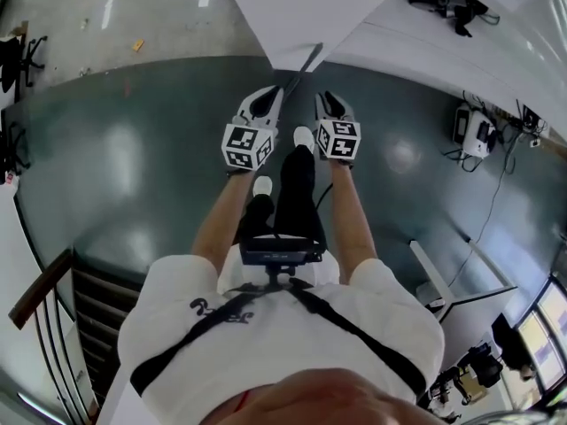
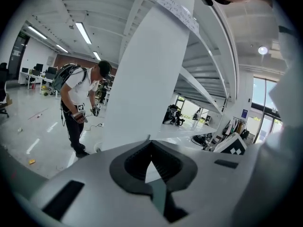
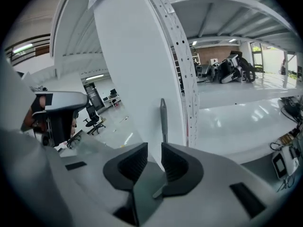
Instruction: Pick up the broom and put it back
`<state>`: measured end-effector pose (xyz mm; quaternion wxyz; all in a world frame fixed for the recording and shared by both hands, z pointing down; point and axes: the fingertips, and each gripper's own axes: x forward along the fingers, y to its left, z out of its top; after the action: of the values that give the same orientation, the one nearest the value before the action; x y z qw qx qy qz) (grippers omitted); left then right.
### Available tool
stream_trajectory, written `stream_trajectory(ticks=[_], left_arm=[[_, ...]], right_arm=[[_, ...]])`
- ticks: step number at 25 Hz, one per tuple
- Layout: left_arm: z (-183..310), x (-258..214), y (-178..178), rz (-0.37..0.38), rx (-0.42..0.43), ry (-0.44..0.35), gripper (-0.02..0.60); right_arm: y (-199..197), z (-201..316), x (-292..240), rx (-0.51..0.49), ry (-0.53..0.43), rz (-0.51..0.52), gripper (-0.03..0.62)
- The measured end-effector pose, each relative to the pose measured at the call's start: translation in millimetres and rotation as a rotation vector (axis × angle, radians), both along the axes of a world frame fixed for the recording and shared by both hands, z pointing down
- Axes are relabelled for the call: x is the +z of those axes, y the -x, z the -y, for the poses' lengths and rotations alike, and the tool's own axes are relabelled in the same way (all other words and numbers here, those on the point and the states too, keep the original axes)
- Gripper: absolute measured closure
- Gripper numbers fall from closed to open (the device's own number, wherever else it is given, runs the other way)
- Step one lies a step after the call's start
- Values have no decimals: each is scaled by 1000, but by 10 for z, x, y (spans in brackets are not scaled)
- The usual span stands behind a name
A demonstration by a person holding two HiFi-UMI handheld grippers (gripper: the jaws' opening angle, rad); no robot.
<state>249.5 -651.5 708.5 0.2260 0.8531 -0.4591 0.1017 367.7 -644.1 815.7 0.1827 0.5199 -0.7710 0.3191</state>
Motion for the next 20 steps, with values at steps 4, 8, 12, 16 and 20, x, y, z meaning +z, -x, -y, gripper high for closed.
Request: stream_trajectory(ticks=[4, 8, 12, 16, 20], left_arm=[[105, 178, 69, 2, -26, 9, 569], [217, 301, 43, -2, -37, 4, 571], [332, 420, -5, -1, -36, 4, 571], [404, 509, -16, -1, -41, 11, 569], [432, 559, -67, -6, -47, 22, 569]], right_arm=[[136, 172, 317, -41, 23, -20, 485], [189, 398, 632, -59, 48, -42, 453], [213, 656, 890, -49, 62, -44, 448], [280, 854, 1057, -51, 69, -58, 448], [300, 1037, 1158, -20, 77, -30, 450]])
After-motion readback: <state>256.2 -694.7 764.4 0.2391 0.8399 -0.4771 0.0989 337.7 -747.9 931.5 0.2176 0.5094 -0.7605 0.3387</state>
